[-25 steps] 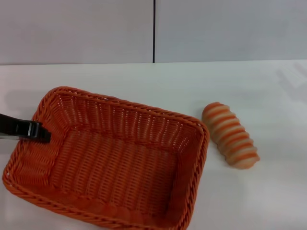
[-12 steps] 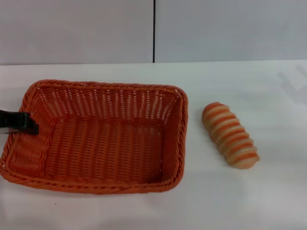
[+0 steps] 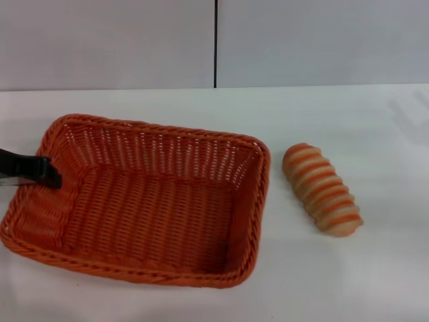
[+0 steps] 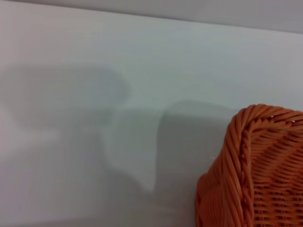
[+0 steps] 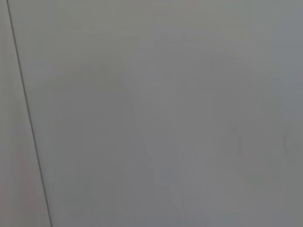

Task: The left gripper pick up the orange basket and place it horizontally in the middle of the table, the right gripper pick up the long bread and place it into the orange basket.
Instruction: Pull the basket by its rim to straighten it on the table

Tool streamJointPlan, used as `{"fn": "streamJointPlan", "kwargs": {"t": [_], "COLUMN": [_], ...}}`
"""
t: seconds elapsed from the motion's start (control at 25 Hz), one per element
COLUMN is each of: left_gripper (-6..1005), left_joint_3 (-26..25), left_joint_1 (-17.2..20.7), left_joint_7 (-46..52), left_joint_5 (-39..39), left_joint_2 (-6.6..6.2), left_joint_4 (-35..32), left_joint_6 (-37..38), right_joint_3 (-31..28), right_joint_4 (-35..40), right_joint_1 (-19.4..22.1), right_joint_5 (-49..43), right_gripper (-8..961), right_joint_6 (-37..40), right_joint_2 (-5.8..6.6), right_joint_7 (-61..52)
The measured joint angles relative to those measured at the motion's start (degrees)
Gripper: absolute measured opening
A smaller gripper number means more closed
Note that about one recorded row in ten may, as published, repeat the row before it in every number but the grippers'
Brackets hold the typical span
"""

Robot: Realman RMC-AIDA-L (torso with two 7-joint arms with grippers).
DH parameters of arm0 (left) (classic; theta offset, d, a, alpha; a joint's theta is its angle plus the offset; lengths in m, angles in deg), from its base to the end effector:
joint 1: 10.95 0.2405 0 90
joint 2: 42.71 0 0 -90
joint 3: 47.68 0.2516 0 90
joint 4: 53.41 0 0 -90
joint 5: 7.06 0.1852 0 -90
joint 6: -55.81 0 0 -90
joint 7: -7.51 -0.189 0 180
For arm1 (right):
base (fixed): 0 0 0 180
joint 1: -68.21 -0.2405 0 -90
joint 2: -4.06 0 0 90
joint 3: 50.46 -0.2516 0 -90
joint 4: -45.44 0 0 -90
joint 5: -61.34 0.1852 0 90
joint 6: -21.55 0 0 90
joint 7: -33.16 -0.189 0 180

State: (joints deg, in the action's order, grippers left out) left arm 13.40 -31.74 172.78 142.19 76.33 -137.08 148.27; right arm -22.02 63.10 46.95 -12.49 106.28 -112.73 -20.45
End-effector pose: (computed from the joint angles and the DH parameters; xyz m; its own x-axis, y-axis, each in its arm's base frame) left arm -0.2841 0.3058 0.0236 0.2145 0.9515 0.2208 0.8839 -0.0929 -0.4583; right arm 0.2848 0.3383 0.0579 0.4656 0.0510 -0.8835 -0.7702 -0.4685 -0.4329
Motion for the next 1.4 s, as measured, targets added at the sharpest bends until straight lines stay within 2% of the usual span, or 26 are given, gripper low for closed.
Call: {"fn": "streamJointPlan", "kwargs": {"t": [0.16,0.72,1.0,1.4], "left_gripper": [129,129,131,154], "left_joint_3": [0.3,1.7,1.7,1.6], "left_joint_1": [-0.6,-2.9,-4.7,-4.4], "left_joint_7": [0.0,0.3,0.2,0.0], "left_joint_5": [-0.4,-11.3,-11.0,-9.7], "left_joint_2": [0.00,0.14,0.13,-0.50], "left_joint_4": [0.9,5.9,7.7,7.1], "left_joint_6": [0.3,-2.1,-4.0,-4.5], "right_joint_3": [-0.1,-0.4,-0.6,-0.6], "right_joint_4": [0.0,0.0,0.0,0.0], "right_joint_1": [0.0,0.2,0.7,0.8], "right_joint_5": [0.0,0.0,0.1,0.2], "right_gripper": [665,665,665,666], "right_joint_6": [0.0,-0.4,-0.5,-0.5], "right_joint_2": [0.07,0.16,0.03,-0.02], "right_joint_7": [0.0,0.4,0.4,0.4]}}
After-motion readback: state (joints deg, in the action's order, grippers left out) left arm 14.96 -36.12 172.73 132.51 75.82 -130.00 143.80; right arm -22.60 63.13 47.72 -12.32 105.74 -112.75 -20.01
